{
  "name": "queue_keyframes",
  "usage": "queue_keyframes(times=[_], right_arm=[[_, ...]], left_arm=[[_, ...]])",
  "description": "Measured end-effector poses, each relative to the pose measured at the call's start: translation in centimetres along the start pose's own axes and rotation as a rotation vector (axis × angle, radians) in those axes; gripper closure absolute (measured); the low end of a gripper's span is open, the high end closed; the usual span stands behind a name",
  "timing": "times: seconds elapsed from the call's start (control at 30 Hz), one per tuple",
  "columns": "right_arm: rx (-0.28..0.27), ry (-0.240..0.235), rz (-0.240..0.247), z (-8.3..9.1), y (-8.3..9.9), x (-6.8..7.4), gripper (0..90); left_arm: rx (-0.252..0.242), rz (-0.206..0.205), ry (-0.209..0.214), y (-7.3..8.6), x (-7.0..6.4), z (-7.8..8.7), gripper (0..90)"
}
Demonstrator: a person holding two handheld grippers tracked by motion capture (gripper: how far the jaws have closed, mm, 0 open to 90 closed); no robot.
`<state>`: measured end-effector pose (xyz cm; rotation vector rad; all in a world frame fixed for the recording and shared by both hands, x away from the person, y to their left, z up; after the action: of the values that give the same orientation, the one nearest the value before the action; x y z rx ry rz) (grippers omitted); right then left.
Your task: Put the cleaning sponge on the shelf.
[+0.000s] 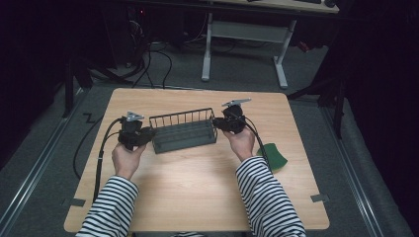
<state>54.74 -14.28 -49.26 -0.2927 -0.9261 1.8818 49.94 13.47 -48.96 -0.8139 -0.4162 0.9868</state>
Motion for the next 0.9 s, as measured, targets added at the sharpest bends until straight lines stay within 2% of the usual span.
queue_keyframes(times=[0.13,0.37,0.5,0.7,0.9], right_arm=[[0.006,0.0,0.006,0.4,0.4,0.0,75.7],[0.008,-0.001,0.014,1.0,0.9,-0.1,75.5],[0.018,0.0,0.011,1.5,1.3,-0.2,75.4],[0.037,0.007,0.035,2.2,1.8,-0.2,75.0],[0.039,0.016,0.063,3.1,2.7,-0.2,74.7]], left_arm=[[-0.011,-0.011,0.014,0.2,-0.3,0.1,69.8],[0.0,-0.027,0.018,0.3,-1.0,0.4,69.8],[-0.006,-0.026,0.036,0.5,-1.5,0.5,69.8],[-0.008,-0.025,0.056,0.8,-2.3,0.9,69.5],[0.001,-0.058,0.067,1.1,-3.4,1.4,68.9]])
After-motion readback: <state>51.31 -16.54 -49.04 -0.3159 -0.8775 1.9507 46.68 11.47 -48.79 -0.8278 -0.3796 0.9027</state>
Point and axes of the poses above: each handheld gripper's, and its own axes: z roughly backward along the jaws, y roughly out of its underside, x roughly to its left, the point moved 7 cm from there along -z, roughly forward along the jaws, and after that the axes turned 4 degrees about -z, right-handed, at the moved point
